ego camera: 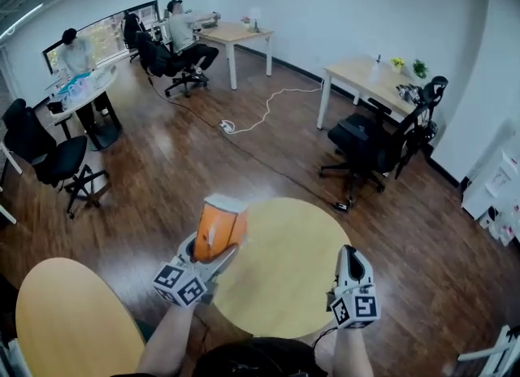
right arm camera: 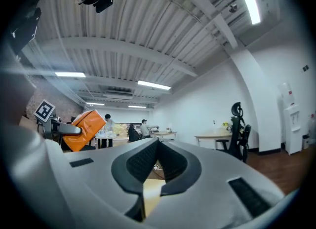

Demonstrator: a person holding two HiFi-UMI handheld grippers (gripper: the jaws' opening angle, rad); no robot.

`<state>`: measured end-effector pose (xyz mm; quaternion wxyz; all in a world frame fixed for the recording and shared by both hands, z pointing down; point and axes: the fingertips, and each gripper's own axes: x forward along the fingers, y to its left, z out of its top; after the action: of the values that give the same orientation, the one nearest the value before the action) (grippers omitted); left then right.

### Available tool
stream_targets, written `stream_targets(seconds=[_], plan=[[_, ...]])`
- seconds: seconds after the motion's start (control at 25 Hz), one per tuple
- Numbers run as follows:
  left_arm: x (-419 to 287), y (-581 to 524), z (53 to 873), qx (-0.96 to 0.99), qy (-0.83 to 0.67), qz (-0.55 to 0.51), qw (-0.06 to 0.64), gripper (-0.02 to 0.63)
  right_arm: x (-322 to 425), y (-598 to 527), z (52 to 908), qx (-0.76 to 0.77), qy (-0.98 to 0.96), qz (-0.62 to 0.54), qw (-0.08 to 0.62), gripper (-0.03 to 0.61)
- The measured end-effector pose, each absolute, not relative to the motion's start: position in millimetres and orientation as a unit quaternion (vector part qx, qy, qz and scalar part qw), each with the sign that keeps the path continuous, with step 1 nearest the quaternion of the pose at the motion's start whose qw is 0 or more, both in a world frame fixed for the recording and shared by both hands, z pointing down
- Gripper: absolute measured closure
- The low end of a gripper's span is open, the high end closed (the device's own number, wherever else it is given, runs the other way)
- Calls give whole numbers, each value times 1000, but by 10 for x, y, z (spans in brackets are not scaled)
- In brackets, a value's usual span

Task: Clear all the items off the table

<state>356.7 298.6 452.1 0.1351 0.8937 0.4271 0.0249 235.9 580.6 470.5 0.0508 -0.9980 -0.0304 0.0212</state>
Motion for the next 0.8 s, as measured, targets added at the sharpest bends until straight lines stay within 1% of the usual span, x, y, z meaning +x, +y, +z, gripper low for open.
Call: stream_targets(seconds=[0.24, 0.36, 0.52, 0.8], plan=[[3256, 1347, 4273, 948, 305, -27, 92, 210, 2944, 4602, 4420, -992, 104, 57, 47, 575], [2971, 435, 4226, 970, 219, -39, 97, 210, 3122, 3835, 4267, -981, 177, 67, 41, 575], [2423, -459, 4214, 985, 129, -49, 102, 210, 3149, 2878, 4143, -959, 271, 74, 44, 575], [1557, -1530, 4282, 990, 21, -72, 119, 210, 2880, 1533, 4071, -921, 382, 69, 37, 575]])
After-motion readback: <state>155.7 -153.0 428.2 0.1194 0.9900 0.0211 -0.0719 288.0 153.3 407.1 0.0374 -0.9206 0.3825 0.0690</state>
